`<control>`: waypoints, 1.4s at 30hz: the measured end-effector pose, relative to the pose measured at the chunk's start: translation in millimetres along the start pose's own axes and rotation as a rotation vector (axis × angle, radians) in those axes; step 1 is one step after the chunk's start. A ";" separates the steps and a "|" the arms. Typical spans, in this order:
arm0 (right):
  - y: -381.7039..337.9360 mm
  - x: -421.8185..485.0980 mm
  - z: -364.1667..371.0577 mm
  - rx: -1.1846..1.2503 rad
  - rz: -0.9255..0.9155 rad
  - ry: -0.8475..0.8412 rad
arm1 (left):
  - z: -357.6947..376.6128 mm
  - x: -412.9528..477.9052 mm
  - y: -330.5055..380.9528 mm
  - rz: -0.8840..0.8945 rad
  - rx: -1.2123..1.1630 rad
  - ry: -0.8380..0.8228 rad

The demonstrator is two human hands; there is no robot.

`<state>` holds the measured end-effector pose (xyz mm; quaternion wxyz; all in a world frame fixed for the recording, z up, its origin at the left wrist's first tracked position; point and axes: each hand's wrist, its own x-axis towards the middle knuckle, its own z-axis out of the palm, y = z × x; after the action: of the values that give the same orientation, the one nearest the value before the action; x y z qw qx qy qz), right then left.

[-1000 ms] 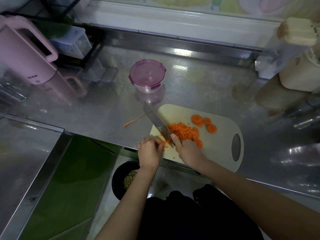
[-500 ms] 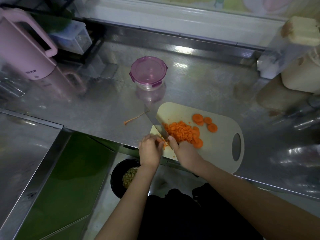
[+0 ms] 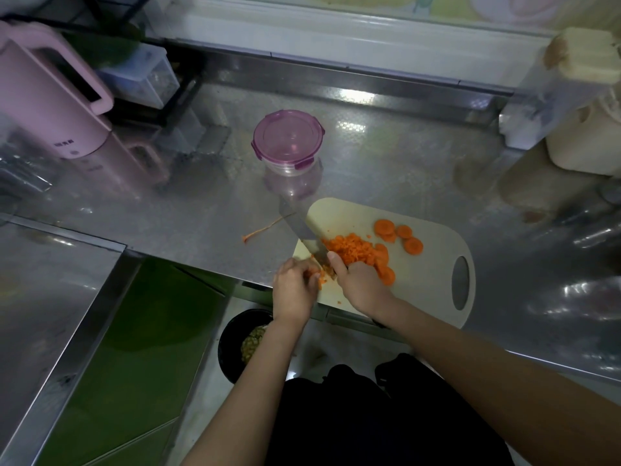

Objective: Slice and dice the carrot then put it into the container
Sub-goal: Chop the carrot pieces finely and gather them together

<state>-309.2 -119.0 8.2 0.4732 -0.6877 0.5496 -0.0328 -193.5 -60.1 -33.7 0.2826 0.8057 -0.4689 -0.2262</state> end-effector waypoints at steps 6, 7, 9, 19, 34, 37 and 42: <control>-0.5 -3.6 -8.8 0.021 -0.023 0.014 | -5.8 -9.5 -3.7 -0.034 0.000 -0.037; 1.4 -4.3 -9.2 0.022 -0.025 0.013 | -6.1 -11.1 -5.2 -0.034 0.050 -0.054; 4.9 -5.3 -9.0 0.033 -0.031 0.011 | -5.7 -12.4 -7.3 -0.046 0.096 -0.075; 10.4 -17.2 -9.3 0.026 -0.052 -0.010 | -2.0 -6.4 -4.7 -0.032 0.028 0.006; 5.5 -17.8 3.5 -0.035 -0.056 -0.027 | -4.7 -5.5 -2.9 -0.018 -0.016 0.011; 0.8 -15.1 5.2 -0.078 -0.069 -0.040 | -4.4 -5.3 -3.7 -0.026 -0.013 -0.001; -3.6 -11.5 12.2 -0.124 -0.077 -0.038 | -3.8 -4.7 -6.5 -0.035 0.000 -0.005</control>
<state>-304.3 -102.6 9.4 0.4385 -0.7367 0.5147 -0.0040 -189.1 -52.4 -34.8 0.2776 0.8133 -0.4552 -0.2331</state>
